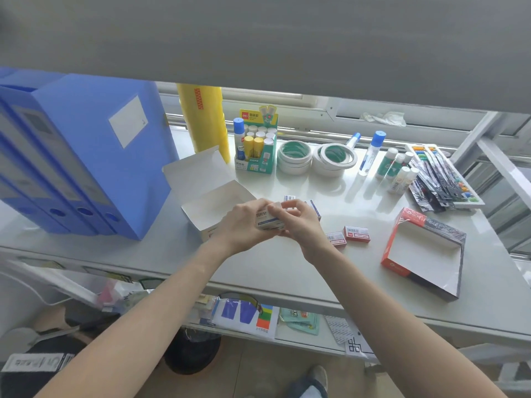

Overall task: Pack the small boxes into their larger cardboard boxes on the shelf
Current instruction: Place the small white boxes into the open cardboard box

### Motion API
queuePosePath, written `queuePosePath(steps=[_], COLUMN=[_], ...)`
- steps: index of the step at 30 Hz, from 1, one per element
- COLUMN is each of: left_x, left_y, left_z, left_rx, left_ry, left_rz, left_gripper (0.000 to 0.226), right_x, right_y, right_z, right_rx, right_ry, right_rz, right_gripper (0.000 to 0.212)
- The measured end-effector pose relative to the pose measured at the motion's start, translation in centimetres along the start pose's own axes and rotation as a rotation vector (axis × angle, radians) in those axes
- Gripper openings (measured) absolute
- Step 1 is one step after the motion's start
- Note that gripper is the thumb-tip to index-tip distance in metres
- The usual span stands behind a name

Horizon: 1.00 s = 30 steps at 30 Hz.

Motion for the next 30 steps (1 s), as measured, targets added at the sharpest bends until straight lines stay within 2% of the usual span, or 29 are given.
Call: queuePosePath(steps=[7,11,19,24,30], left_x=[2.0,3.8,6.2,6.4,5.3], left_y=[-1.2,-2.3,-3.8,-3.5,-1.6], left_z=[-3.4,-5.3,-7.3,-7.7,-7.4], left_rx=[-0.182,-0.298,-0.343,-0.366,-0.346], left_ry=[-0.019,-0.063,-0.071,-0.041,0.027], left_rz=[-0.099,-0.187,-0.284,-0.307,-0.253], left_gripper=[0.042,0.043,0.046,0.043,0.044], right_x=[1.0,1.8,0.4,0.2,0.2], right_y=[1.4,3.3,5.1,5.1,3.3], right_z=[2.4,3.5,6.8,6.3,5.1], right_rx=[0.042,0.034,0.220,0.148,0.117], right_ry=[-0.108,-0.331,-0.785,-0.831,-0.923], right_rz=[0.019,-0.159,-0.271,-0.327,-0.364], right_gripper=[0.034,0.029,0.037,0.028,0.024])
Point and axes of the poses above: each hand's wrist, its own y-axis towards the middle knuckle, its own z-axis out of the palm, x = y × z, the point moved 6 cm from there along y, towards the middle knuckle, and after that the axes turned 6 degrees about -x, right-handed, at the moved point
